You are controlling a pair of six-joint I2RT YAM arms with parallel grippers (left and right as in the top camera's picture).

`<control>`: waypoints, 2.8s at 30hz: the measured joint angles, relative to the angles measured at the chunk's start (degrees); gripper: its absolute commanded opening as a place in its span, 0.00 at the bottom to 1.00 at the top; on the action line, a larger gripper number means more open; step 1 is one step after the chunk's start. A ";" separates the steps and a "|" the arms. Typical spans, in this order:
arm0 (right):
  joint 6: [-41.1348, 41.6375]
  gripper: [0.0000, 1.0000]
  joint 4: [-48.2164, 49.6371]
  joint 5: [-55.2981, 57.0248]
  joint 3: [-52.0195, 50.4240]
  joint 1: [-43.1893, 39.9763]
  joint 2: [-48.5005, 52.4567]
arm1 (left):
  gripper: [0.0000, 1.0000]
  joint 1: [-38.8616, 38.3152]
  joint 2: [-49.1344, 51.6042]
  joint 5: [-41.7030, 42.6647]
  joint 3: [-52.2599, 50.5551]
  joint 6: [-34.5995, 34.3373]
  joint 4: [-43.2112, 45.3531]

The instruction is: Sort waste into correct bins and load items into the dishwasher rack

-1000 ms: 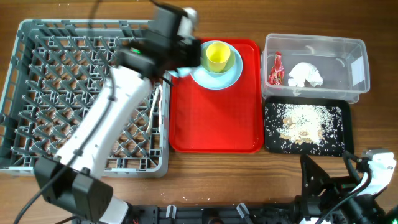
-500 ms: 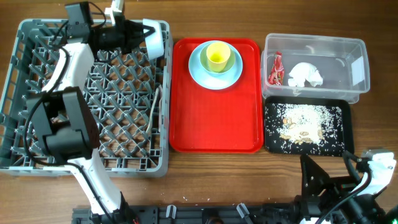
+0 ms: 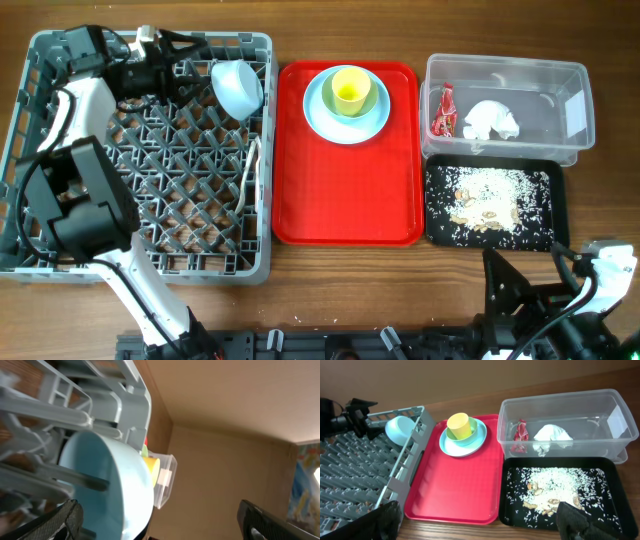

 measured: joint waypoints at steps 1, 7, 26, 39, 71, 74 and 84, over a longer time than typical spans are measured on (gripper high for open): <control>0.00 1.00 0.02 0.00 0.00 0.00 0.00 | 1.00 0.42 -0.15 -0.59 0.00 -0.02 -0.28; 0.00 1.00 -0.04 0.00 0.00 0.00 0.00 | 1.00 3.96 -12.31 -7.32 -0.07 -0.02 -7.67; 0.02 1.00 0.02 0.00 0.00 0.00 0.00 | 0.04 -30.84 -10.56 -79.73 0.07 5.86 -12.92; 0.02 1.00 0.00 0.00 0.00 0.00 0.00 | 0.48 -33.62 -34.45 -71.54 0.22 8.48 -8.39; 0.02 1.00 -0.02 0.00 0.00 0.00 0.00 | 0.04 -53.57 -3.43 -82.71 0.09 30.32 4.17; 0.02 1.00 0.02 0.00 0.00 0.00 0.00 | 0.04 -53.46 -14.82 -76.76 0.37 25.92 -6.54; 0.02 1.00 0.04 0.00 0.00 0.00 0.00 | 0.04 -23.17 -45.72 -31.76 -1.81 35.93 -55.17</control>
